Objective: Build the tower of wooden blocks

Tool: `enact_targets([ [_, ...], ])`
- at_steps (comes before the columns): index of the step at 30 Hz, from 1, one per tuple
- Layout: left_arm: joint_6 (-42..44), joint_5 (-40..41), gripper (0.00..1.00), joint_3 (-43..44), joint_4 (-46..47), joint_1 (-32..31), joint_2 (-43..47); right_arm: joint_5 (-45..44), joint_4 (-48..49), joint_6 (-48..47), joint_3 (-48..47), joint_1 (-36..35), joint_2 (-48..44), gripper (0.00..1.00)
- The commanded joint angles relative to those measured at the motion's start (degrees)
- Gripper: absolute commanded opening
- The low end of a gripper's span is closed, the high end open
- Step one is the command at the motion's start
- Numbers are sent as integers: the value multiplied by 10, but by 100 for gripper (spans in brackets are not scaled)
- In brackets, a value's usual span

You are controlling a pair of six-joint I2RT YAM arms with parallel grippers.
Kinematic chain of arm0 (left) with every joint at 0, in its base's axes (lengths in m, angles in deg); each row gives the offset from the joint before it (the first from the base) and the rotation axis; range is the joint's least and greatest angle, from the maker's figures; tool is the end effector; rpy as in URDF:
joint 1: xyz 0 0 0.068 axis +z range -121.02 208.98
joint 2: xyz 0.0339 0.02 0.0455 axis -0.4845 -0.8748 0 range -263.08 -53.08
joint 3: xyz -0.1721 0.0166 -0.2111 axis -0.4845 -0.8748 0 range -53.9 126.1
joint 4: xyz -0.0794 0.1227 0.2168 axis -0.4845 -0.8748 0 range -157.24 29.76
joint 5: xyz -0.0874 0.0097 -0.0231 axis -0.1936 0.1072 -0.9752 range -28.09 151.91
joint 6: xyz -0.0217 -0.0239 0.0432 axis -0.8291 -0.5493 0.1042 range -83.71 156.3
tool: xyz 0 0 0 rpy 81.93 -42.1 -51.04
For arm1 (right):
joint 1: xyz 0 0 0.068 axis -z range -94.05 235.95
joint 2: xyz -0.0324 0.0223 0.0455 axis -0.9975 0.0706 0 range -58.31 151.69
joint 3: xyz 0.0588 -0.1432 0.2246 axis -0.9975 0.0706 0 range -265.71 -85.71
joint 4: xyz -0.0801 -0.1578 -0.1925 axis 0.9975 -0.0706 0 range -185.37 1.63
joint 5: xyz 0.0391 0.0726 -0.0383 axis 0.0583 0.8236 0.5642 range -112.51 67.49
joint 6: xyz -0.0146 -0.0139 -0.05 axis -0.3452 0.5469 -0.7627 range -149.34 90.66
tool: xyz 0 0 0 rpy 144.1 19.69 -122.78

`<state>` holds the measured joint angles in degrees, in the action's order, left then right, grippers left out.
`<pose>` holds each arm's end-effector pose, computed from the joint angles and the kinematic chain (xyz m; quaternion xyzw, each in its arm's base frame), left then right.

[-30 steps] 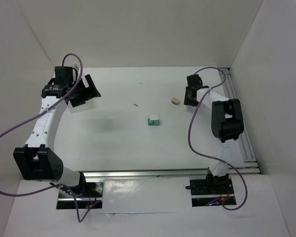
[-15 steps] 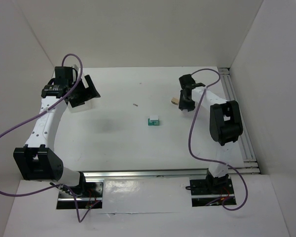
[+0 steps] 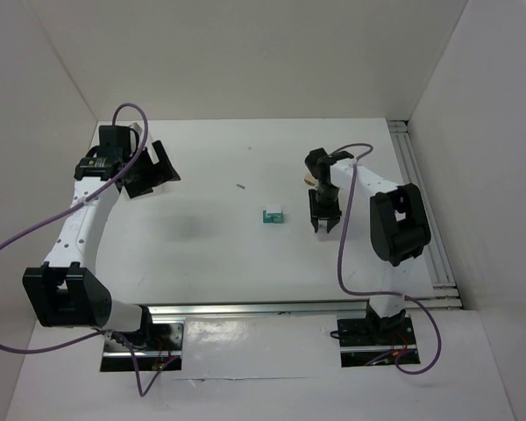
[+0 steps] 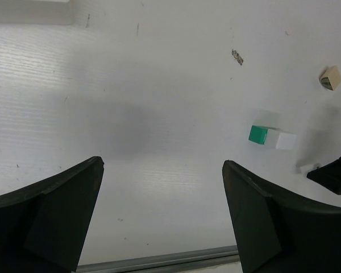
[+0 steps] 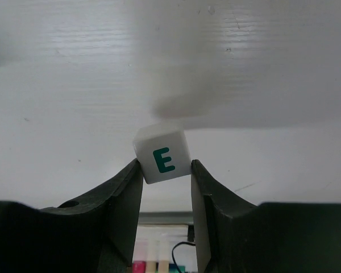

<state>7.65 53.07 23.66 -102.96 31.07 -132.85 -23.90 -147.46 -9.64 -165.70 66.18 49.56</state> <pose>0.2975 0.0055 0.3467 -0.2156 0.8958 -0.1571 0.3555 0.3309 0.1180 0.1937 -0.0003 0.9996 -0.0024 0.0289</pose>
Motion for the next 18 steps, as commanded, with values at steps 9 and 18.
enact_targets([
  [9,10,-23,99,1,17,-2,46,31,-102,-64,-165,3,162,40],
  [18,10,-39,99,-9,27,-7,46,21,-82,-51,-227,3,190,66],
])
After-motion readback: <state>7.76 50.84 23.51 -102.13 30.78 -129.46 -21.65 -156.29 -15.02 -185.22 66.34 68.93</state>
